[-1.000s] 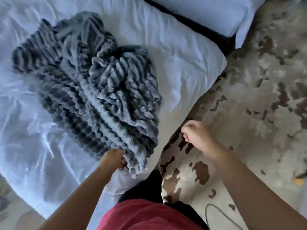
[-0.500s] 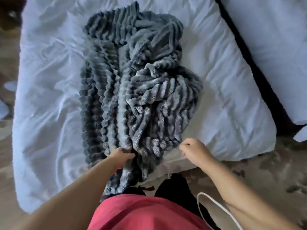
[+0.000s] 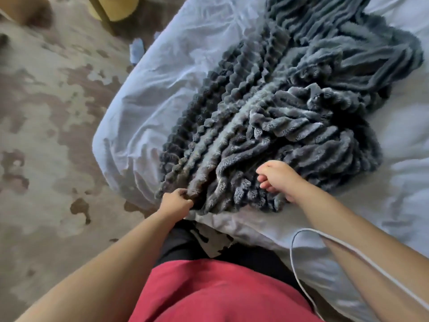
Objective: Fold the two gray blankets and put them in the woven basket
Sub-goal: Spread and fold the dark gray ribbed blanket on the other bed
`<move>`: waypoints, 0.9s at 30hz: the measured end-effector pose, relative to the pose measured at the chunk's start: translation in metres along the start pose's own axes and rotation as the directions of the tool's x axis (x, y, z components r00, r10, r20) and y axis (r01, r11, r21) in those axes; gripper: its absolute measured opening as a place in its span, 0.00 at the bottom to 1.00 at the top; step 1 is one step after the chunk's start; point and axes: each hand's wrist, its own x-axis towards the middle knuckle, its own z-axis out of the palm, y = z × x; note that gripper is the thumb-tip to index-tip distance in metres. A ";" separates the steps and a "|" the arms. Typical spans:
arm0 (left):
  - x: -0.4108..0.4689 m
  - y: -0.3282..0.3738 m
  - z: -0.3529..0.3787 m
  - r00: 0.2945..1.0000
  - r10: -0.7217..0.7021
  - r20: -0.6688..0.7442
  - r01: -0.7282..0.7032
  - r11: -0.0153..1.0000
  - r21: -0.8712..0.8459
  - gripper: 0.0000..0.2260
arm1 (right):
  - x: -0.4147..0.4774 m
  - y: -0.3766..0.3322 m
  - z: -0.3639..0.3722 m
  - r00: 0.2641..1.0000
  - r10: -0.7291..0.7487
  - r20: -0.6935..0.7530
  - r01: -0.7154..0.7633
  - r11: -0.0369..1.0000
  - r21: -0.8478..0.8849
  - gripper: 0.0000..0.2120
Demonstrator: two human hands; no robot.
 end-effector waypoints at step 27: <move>0.080 0.137 -0.106 0.971 0.200 0.130 -0.089 0.809 -0.581 0.08 | 0.013 -0.117 -0.039 0.881 0.398 -0.255 0.021 0.506 0.863 0.16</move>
